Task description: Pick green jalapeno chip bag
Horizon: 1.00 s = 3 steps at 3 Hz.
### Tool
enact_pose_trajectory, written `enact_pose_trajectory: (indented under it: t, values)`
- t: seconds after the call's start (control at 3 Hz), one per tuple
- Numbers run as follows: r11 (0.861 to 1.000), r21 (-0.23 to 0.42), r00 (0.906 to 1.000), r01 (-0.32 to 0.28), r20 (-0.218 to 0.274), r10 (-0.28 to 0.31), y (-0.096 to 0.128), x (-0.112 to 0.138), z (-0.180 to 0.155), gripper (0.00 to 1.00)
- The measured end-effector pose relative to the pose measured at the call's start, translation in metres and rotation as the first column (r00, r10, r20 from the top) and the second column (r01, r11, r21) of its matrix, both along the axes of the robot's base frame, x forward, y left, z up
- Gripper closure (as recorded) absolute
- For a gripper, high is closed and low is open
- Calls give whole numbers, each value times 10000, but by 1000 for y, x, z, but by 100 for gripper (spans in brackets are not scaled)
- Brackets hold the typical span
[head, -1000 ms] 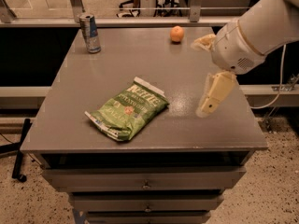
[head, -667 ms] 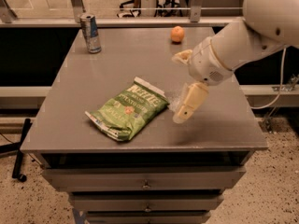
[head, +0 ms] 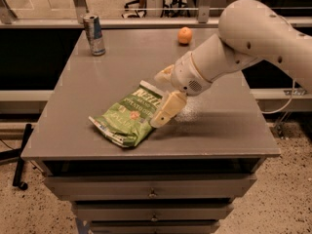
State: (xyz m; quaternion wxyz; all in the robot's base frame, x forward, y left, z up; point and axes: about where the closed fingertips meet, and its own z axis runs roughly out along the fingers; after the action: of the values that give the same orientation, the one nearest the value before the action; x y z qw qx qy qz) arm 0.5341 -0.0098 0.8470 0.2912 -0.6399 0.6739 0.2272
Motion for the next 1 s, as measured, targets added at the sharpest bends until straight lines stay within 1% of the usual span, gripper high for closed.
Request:
enact_pose_trajectory:
  t: [0.33,0.67,1.0]
  values:
    - [9994,324,9994,102,-346,-91,12,0,-7,42]
    - [9985,478,9988,252,-435,-232,14,0,-9,64]
    - [9973,600,9989,413,-232,-400,10,7,-2,88]
